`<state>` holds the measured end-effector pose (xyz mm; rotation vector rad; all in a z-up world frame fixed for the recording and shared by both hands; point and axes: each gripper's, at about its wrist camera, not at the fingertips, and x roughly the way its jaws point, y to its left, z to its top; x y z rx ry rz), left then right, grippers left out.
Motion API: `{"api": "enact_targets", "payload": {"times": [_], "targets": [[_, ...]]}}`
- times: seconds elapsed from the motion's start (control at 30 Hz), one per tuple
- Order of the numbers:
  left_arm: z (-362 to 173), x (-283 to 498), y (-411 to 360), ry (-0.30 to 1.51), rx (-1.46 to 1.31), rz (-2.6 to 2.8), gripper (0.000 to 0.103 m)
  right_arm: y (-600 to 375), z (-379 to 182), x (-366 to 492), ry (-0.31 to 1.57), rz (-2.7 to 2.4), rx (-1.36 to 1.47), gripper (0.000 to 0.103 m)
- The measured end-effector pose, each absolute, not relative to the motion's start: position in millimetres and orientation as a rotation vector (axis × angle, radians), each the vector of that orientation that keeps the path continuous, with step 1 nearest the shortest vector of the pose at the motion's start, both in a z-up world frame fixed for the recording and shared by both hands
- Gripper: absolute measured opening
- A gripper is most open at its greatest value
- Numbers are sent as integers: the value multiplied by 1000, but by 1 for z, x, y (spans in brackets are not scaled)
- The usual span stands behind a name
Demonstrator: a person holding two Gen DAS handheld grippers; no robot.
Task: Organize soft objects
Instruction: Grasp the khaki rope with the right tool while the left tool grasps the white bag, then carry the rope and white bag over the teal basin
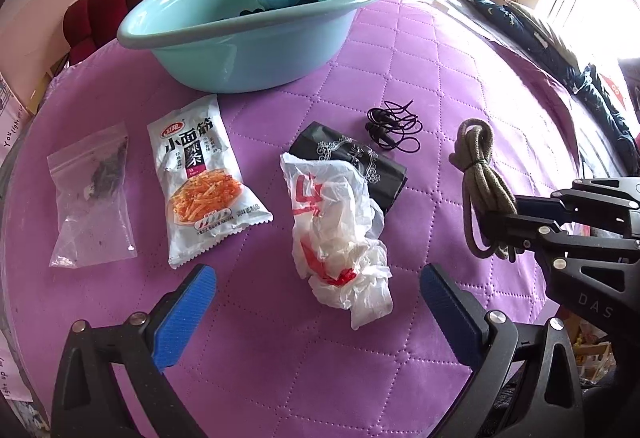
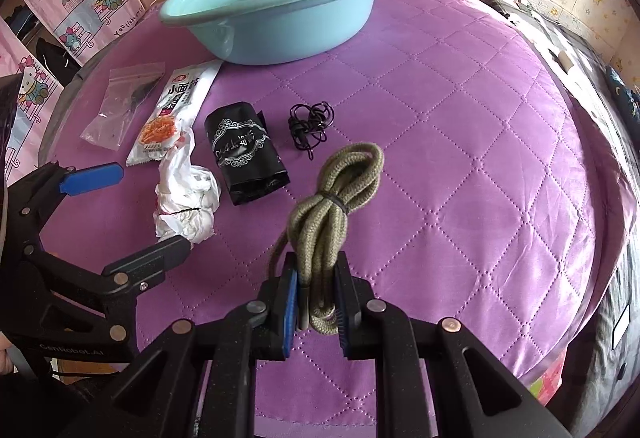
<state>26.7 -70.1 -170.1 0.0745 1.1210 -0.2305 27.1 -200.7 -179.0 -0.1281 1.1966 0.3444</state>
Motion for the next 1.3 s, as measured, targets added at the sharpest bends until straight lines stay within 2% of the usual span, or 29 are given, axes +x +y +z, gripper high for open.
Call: {"api": "enact_targets", "payload": {"times": [0.13, 0.2, 0.23, 0.27, 0.3, 0.33, 0.37, 0.43, 0.73, 1.3], "targets": [[-164, 34, -69, 1113, 49, -236, 102, -203, -178, 30, 1190, 341, -123, 16], [-165, 38, -72, 1119, 45, -251, 95, -203, -177, 32, 1186, 344, -122, 16], [-165, 39, -74, 1122, 46, -258, 82, -203, -177, 32, 1184, 347, -124, 16], [-166, 40, -76, 1127, 48, -263, 63, -202, -177, 33, 1183, 348, -126, 16], [-166, 41, -78, 1132, 53, -266, 53, -202, -177, 33, 1182, 349, -128, 16], [-167, 41, -80, 1135, 57, -276, 33, -202, -177, 33, 1180, 350, -130, 16], [-166, 41, -81, 1133, 50, -296, 26, -202, -177, 33, 1180, 350, -131, 16], [-161, 38, -81, 1106, 31, -328, 21, -202, -177, 34, 1180, 351, -132, 16], [-152, 26, -78, 1098, 32, -350, 15, -200, -176, 30, 1179, 359, -130, 16], [-137, -3, -59, 1074, 30, -321, 15, -184, -169, 19, 1148, 395, -142, 16]]}}
